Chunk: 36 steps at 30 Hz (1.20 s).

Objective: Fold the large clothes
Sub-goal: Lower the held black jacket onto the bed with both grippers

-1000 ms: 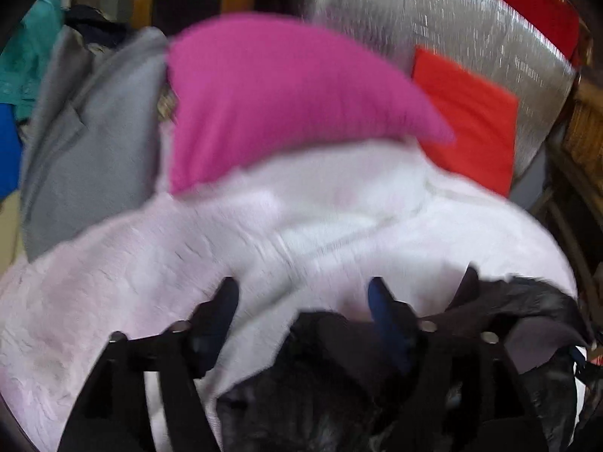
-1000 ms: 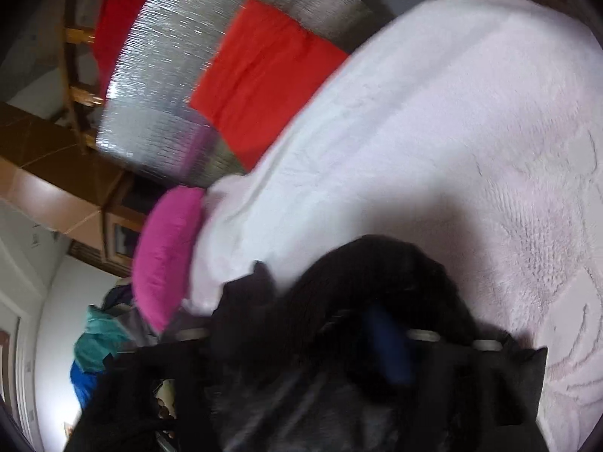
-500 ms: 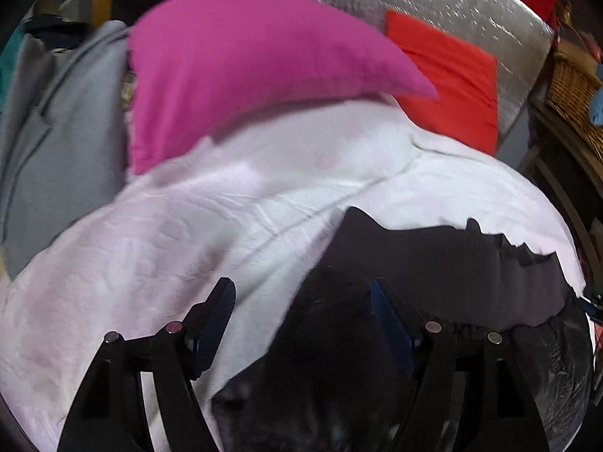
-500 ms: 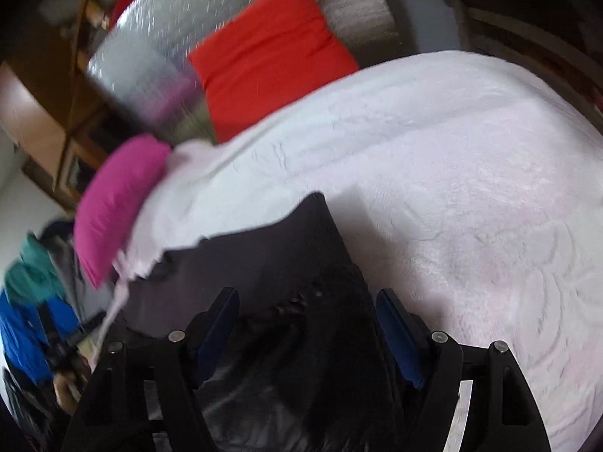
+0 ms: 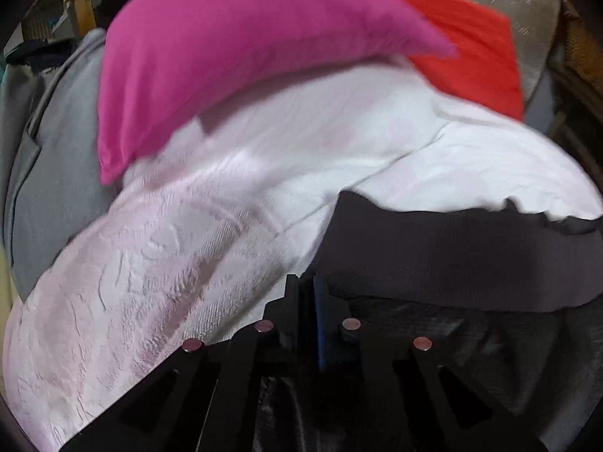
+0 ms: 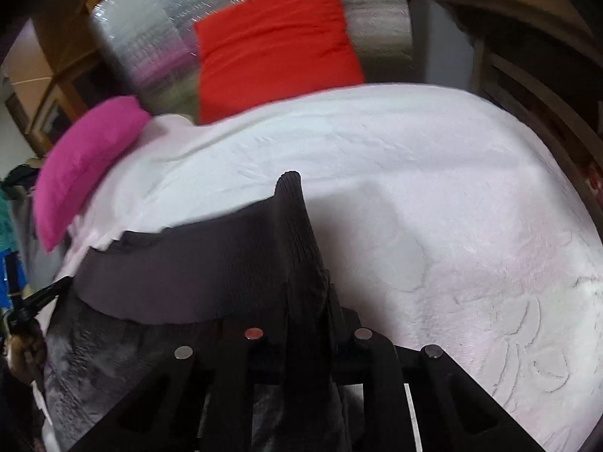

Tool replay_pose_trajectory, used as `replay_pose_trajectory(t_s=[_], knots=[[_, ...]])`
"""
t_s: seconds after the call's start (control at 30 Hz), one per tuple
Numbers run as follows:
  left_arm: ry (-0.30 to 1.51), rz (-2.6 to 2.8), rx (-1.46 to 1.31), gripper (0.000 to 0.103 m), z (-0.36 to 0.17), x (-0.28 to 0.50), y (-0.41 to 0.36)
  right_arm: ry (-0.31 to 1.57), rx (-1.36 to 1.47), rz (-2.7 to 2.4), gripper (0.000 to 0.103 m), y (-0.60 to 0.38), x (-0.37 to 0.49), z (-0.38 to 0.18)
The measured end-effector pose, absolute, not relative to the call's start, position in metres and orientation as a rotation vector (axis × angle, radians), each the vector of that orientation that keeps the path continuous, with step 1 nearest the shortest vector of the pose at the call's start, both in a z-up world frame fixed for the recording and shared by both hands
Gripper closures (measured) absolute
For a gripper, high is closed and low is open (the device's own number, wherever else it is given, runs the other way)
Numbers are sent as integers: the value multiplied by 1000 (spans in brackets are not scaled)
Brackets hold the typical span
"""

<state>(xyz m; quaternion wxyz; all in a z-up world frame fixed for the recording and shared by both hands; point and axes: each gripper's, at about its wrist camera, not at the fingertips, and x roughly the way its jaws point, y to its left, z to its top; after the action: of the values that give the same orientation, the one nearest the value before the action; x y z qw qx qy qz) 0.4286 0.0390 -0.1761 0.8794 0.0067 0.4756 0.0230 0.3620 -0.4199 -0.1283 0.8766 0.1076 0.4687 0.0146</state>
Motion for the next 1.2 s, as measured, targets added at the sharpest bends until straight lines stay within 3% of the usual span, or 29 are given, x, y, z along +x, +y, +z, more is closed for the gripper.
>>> replay_pose_trajectory(t_s=[0.13,0.2,0.27,0.33,0.4,0.47,0.53,0.83,1.2], knots=[[986,134,83,95,-180,431,34,991,277,-14,86,-423,363,-148],[1071,190,55,96,-190,438,45,979,264,-33,83,-421,358,-141],[1032,173,-64,95,-175,426,63,955,272,-33,74,-421,346,-128],[962,165,-84,91,-155,407,69,909,272,-53,48,-421,331,-110],[899,164,-57,79,-133,384,66,837,301,-78,39,-424,306,-88],[831,136,-36,52,-111,357,58,789,344,-58,39,-418,283,-70],[756,82,-21,39,-90,321,39,744,352,-31,36,-402,259,-57],[617,-94,66,37,-88,204,-62,628,257,70,30,-286,160,-67],[815,-37,133,37,-157,225,-85,754,-50,-23,26,-240,180,-144]])
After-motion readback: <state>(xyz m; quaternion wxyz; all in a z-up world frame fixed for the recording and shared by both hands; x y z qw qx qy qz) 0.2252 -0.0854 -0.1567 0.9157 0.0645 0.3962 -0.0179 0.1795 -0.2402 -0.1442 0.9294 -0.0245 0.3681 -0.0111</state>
